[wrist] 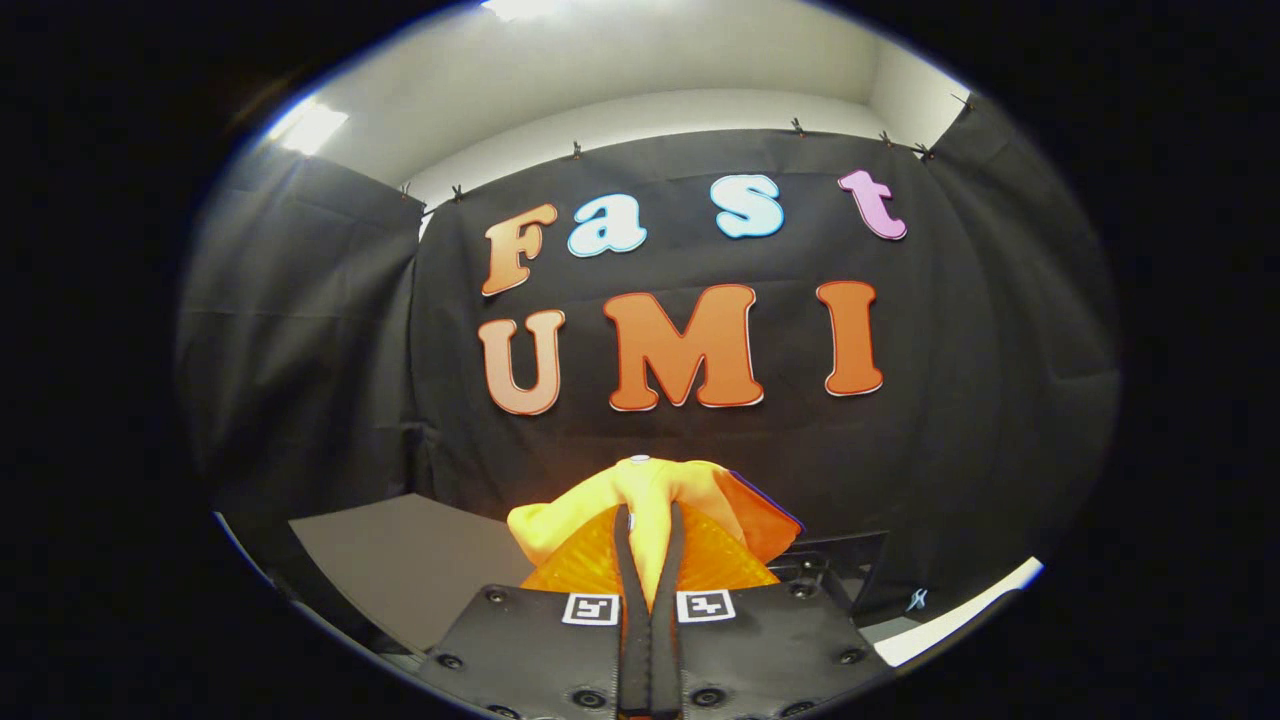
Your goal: Put the clothes into the washing machine and then close the washing machine lid.
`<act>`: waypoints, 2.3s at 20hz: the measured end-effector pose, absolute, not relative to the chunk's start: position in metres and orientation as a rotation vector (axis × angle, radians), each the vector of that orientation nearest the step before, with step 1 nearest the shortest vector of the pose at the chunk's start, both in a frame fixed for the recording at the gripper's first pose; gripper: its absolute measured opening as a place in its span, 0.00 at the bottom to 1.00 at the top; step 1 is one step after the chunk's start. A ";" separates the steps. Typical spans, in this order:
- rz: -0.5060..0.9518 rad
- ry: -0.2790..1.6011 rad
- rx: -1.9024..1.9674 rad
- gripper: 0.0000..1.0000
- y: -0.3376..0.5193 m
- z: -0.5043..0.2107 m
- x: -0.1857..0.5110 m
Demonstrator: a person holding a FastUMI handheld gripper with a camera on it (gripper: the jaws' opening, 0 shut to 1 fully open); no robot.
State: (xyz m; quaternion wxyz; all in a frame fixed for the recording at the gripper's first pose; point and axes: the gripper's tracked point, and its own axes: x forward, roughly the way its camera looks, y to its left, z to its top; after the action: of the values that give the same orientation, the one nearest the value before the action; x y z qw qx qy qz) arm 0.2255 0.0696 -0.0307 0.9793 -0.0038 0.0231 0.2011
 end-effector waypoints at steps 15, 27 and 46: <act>0.308 0.330 0.003 0.07 0.030 -0.262 0.293; 0.209 0.668 0.002 0.08 0.015 -0.403 0.329; 0.144 0.846 0.017 0.29 0.009 -0.436 0.311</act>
State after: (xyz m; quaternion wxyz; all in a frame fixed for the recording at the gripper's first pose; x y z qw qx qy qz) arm 0.3113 0.0089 -0.4358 0.9092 0.0084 0.4104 0.0700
